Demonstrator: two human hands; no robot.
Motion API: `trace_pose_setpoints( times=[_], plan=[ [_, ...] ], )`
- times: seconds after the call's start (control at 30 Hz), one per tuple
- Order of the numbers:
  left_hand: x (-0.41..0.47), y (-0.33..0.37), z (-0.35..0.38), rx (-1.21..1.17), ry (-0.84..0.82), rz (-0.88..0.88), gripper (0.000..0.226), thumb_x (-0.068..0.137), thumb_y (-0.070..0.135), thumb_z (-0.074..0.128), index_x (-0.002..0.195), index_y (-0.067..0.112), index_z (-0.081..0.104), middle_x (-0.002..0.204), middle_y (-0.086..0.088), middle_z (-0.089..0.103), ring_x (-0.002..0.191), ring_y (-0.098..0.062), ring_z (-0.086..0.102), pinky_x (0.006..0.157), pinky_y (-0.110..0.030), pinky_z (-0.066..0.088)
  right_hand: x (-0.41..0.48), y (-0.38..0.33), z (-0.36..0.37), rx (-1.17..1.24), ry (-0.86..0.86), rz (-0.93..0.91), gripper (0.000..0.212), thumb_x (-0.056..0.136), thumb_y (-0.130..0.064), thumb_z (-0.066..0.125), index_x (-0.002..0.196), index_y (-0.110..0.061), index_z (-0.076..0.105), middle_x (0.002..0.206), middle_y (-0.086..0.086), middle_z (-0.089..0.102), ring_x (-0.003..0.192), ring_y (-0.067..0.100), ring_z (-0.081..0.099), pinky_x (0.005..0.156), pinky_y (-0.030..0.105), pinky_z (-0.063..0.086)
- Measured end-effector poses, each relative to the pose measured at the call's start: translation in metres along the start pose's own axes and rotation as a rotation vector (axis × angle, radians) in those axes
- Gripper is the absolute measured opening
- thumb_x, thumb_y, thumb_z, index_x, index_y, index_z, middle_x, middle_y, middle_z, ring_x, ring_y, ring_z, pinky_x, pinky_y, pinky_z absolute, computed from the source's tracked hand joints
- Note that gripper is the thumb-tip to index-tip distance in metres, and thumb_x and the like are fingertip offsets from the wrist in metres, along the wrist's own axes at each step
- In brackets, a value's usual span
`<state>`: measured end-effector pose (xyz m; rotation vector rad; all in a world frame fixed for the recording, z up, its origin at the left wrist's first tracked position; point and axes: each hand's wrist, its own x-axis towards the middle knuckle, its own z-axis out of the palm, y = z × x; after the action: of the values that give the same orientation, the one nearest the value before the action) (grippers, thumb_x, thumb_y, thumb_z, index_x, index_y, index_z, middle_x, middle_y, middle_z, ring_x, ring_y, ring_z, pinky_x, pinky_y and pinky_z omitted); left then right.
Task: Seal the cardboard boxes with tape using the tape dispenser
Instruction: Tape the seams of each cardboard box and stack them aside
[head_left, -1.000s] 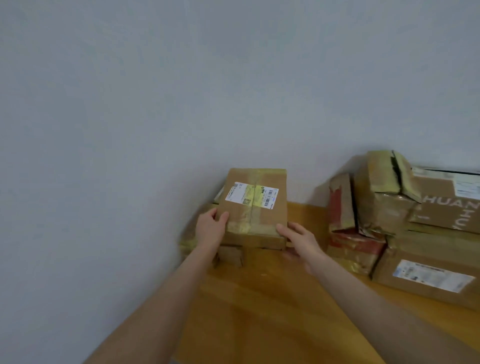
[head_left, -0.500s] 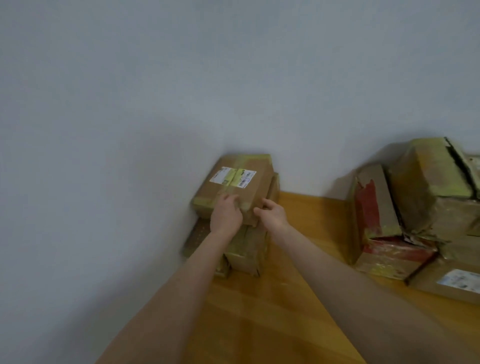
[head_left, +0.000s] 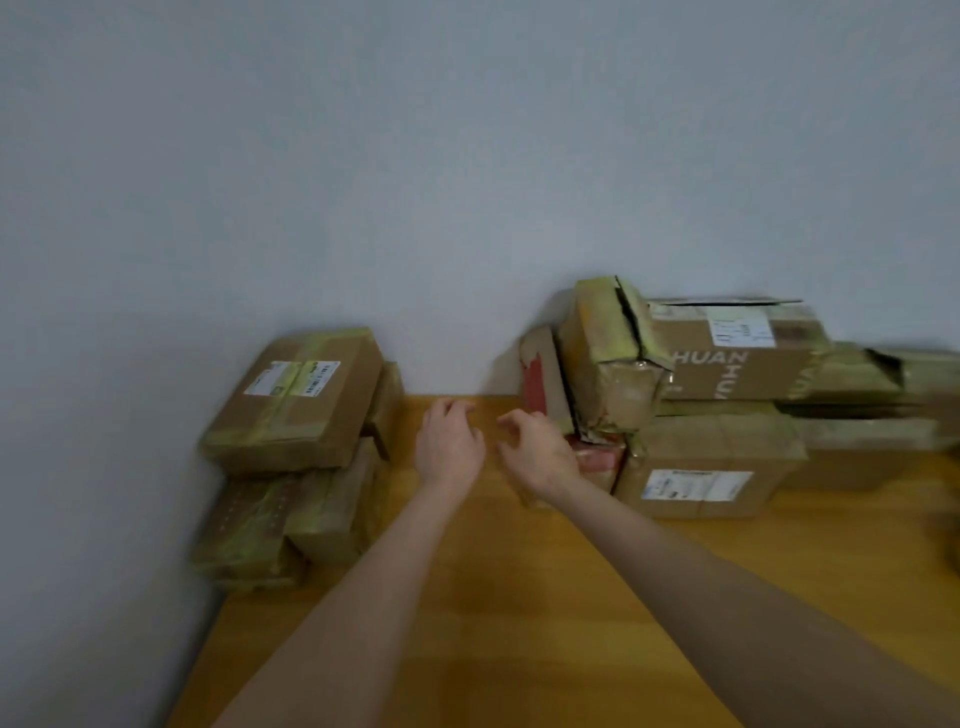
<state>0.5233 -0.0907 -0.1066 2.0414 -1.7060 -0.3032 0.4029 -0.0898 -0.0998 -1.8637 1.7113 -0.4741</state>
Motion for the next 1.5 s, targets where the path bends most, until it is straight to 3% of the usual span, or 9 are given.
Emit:
trace_pose_setpoints(
  times=[0.13, 0.27, 0.4, 0.67, 0.87, 1.0, 1.13, 1.37, 1.5],
  plan=[
    [-0.03, 0.048, 0.018, -0.037, 0.024, -0.046, 0.023, 0.093, 0.018, 0.053, 0.115, 0.022, 0.059, 0.121, 0.001, 0.052, 0.112, -0.019, 0.051, 0.083, -0.033, 0.049, -0.029, 0.048, -0.039, 0.02, 0.018, -0.021, 0.032, 0.092, -0.021, 0.054, 0.123, -0.021, 0.062, 0.123, 0.004, 0.059, 0.111, 0.022, 0.058, 0.095, 0.034, 0.047],
    [-0.068, 0.103, 0.04, -0.049, 0.082, -0.043, 0.015, 0.094, 0.019, 0.054, 0.105, 0.024, 0.061, 0.111, 0.005, 0.054, 0.098, -0.012, 0.054, 0.067, -0.024, 0.043, -0.058, 0.11, -0.086, 0.025, 0.045, -0.026, 0.029, 0.093, -0.022, 0.056, 0.122, -0.021, 0.061, 0.123, 0.002, 0.06, 0.114, 0.021, 0.056, 0.096, 0.035, 0.047],
    [-0.112, 0.181, 0.072, -0.071, 0.051, -0.016, 0.017, 0.094, 0.017, 0.052, 0.106, 0.022, 0.061, 0.113, 0.005, 0.054, 0.102, -0.014, 0.055, 0.072, -0.029, 0.049, -0.09, 0.18, -0.142, 0.003, 0.051, 0.01, 0.031, 0.093, -0.023, 0.057, 0.123, -0.019, 0.061, 0.125, 0.003, 0.06, 0.118, 0.022, 0.054, 0.099, 0.035, 0.045],
    [-0.149, 0.312, 0.114, -0.193, -0.043, 0.093, 0.029, 0.094, 0.014, 0.053, 0.122, 0.019, 0.056, 0.125, 0.004, 0.05, 0.107, -0.008, 0.052, 0.081, -0.021, 0.041, -0.114, 0.271, -0.227, 0.187, 0.15, 0.151, 0.033, 0.095, -0.025, 0.057, 0.127, -0.016, 0.058, 0.121, 0.001, 0.063, 0.108, 0.019, 0.06, 0.087, 0.03, 0.049],
    [-0.106, 0.339, 0.124, -0.279, 0.059, 0.061, 0.044, 0.092, 0.011, 0.055, 0.135, 0.019, 0.046, 0.136, 0.0, 0.042, 0.109, -0.01, 0.051, 0.083, -0.019, 0.041, -0.073, 0.3, -0.264, 0.426, 0.213, 0.255, 0.05, 0.092, -0.036, 0.063, 0.134, -0.013, 0.049, 0.124, 0.005, 0.06, 0.112, 0.022, 0.057, 0.097, 0.04, 0.049],
    [-0.06, 0.339, 0.13, -0.346, 0.126, -0.063, 0.054, 0.091, 0.012, 0.056, 0.141, 0.016, 0.037, 0.142, -0.005, 0.035, 0.116, -0.019, 0.05, 0.093, -0.033, 0.051, -0.03, 0.305, -0.278, 0.583, 0.209, 0.353, 0.073, 0.087, -0.046, 0.066, 0.145, -0.012, 0.036, 0.145, 0.011, 0.045, 0.129, 0.03, 0.048, 0.105, 0.046, 0.044],
    [-0.036, 0.333, 0.143, -0.381, 0.15, -0.125, 0.057, 0.09, 0.014, 0.059, 0.142, 0.017, 0.035, 0.14, -0.006, 0.033, 0.115, -0.019, 0.05, 0.092, -0.036, 0.053, 0.015, 0.305, -0.277, 0.734, 0.135, 0.501, 0.089, 0.08, -0.058, 0.067, 0.145, -0.008, 0.033, 0.144, 0.016, 0.045, 0.128, 0.037, 0.047, 0.104, 0.054, 0.043],
    [-0.018, 0.327, 0.152, -0.34, 0.211, -0.171, 0.055, 0.093, 0.022, 0.058, 0.142, 0.015, 0.035, 0.142, -0.006, 0.031, 0.123, -0.02, 0.045, 0.102, -0.039, 0.045, 0.044, 0.312, -0.273, 0.998, 0.042, 0.568, 0.071, 0.078, -0.048, 0.074, 0.131, -0.009, 0.047, 0.107, 0.008, 0.057, 0.113, 0.03, 0.053, 0.105, 0.047, 0.042],
    [-0.014, 0.336, 0.142, -0.359, 0.322, -0.259, 0.055, 0.096, 0.031, 0.052, 0.145, 0.013, 0.032, 0.147, -0.01, 0.031, 0.132, -0.026, 0.037, 0.109, -0.042, 0.035, 0.032, 0.325, -0.293, 0.989, 0.086, 0.508, 0.067, 0.078, -0.042, 0.074, 0.132, -0.013, 0.047, 0.115, 0.01, 0.059, 0.109, 0.028, 0.056, 0.102, 0.046, 0.045]
  ],
)
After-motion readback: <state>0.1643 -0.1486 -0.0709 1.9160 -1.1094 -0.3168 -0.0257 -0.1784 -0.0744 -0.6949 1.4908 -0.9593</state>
